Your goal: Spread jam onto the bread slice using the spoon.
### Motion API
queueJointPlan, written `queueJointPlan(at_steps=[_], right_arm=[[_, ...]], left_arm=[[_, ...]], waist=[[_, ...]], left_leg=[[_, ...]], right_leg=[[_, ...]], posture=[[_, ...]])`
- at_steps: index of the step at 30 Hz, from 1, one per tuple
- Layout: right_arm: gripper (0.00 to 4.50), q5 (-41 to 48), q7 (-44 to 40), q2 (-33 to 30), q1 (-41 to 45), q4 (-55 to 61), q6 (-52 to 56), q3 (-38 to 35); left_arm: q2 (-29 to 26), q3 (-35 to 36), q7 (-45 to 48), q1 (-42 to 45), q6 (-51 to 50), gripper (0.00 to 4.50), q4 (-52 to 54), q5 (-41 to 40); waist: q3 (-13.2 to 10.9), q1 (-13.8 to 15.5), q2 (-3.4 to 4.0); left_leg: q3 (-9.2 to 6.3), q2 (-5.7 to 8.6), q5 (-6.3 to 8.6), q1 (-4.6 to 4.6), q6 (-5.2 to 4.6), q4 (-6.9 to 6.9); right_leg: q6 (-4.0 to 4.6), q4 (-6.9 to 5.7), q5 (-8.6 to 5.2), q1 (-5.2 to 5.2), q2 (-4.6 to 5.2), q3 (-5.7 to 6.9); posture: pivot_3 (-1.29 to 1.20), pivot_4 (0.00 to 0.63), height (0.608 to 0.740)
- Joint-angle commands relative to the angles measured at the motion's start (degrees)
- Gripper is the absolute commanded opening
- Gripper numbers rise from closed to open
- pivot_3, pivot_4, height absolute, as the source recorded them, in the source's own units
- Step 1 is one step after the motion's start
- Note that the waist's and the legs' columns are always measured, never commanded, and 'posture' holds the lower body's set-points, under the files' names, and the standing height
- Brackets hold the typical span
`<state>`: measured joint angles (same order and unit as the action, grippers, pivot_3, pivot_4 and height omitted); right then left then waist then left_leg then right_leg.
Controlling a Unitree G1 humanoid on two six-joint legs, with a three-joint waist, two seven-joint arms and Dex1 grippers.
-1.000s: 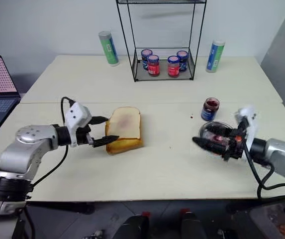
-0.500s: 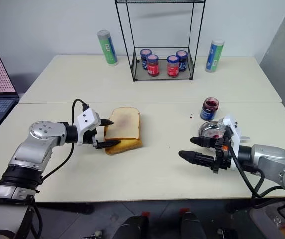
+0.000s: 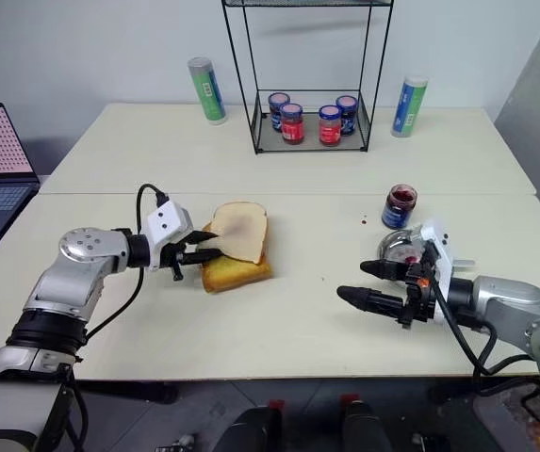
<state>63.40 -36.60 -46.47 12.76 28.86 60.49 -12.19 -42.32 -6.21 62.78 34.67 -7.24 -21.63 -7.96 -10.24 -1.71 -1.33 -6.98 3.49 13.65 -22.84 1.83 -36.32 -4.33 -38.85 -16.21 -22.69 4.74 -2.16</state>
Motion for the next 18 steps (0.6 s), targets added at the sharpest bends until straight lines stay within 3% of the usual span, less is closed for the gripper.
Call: queueJointPlan(at_steps=[1,6,12,18], right_arm=[[4.5,-1.0,0.3,-0.1,-0.2,0.5,-1.9,-1.6],[4.5,-0.3,1.0,-0.2,-0.4,0.6,-1.7,-3.0],[4.5,2.7,3.1,-1.0,-2.4,2.3,-0.5,-7.3],[4.5,5.0,7.0,-0.1,-4.3,3.2,-0.6,-9.7]], left_arm=[[1.2,1.6,-0.3,2.3,0.1,0.84,1.0,-1.0],[2.4,2.5,-1.1,5.6,-0.2,0.02,1.4,-1.2],[8.5,0.5,-5.6,15.0,-1.3,0.01,4.8,0.0],[18.4,-8.2,-11.7,12.3,4.5,0.01,6.2,7.8]], waist=[[0.0,0.0,0.0],[0.0,0.1,-0.03],[-0.1,0.4,-0.14],[-0.1,0.2,-0.13]], left_leg=[[0.0,0.0,0.0,0.0,0.0,0.0],[-0.07,0.02,0.0,-0.08,0.0,-0.09],[-0.29,0.07,0.02,-0.23,-0.03,-0.36],[-0.28,0.15,0.08,-0.14,-0.13,-0.44]], right_leg=[[0.0,0.0,0.0,0.0,0.0,0.0],[0.0,0.0,0.0,0.0,0.0,0.09],[0.0,0.0,0.0,0.06,0.02,0.31],[-0.03,0.0,-0.01,0.24,0.1,0.29]], posture=[[0.0,0.15,0.74],[0.0,0.15,0.74],[0.0,0.15,0.74],[0.0,0.15,0.74]])
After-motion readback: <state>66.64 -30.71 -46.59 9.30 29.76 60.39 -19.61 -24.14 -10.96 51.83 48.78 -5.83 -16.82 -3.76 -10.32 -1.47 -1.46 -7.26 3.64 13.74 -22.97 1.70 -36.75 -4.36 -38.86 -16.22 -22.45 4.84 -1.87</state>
